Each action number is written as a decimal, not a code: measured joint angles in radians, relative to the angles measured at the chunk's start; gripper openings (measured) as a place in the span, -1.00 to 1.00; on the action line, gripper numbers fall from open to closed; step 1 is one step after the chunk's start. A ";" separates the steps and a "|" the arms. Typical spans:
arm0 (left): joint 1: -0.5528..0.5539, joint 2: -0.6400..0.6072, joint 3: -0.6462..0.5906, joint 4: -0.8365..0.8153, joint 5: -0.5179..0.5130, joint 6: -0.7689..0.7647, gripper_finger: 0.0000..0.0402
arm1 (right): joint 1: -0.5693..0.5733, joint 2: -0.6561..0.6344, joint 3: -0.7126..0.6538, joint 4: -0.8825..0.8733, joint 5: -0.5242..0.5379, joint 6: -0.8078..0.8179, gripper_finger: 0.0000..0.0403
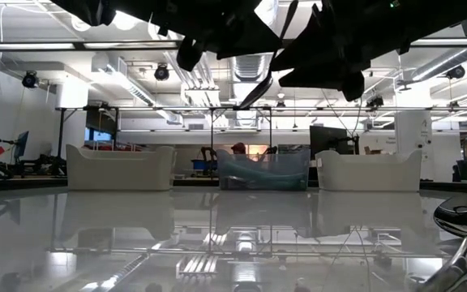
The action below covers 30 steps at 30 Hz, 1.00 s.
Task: Sort silverware by color (type)
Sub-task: Put the black spoon into the white bin
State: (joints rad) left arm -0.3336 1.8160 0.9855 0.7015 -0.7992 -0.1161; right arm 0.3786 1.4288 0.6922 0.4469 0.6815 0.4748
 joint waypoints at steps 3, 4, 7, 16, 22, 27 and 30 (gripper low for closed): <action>0.000 0.000 0.000 0.014 0.040 -0.025 -1.00 | -0.003 0.000 0.000 0.003 0.000 0.003 -0.15; 0.000 0.000 0.001 0.014 0.052 -0.029 -1.00 | -0.006 0.000 0.000 0.004 0.000 0.003 -0.15; 0.000 0.014 0.017 0.015 0.053 -0.028 -1.00 | -0.011 0.000 0.000 0.007 0.000 0.003 -0.15; 0.000 0.074 0.078 0.014 0.054 -0.005 -1.00 | -0.026 0.000 0.000 -0.005 0.000 -0.004 -0.30; 0.000 0.074 0.080 0.014 0.047 0.003 -0.99 | -0.026 0.000 0.000 -0.026 0.000 -0.005 -0.87; -0.001 0.072 0.080 0.001 0.051 0.003 -0.99 | -0.027 -0.002 0.000 -0.043 0.001 -0.002 -0.95; -0.001 0.069 0.080 -0.019 0.050 0.003 -0.99 | -0.041 -0.026 0.000 -0.120 -0.001 -0.003 -0.96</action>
State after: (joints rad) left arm -0.3347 1.8853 1.0657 0.6822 -0.7490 -0.1131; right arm 0.3373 1.4027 0.6922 0.3273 0.6806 0.4722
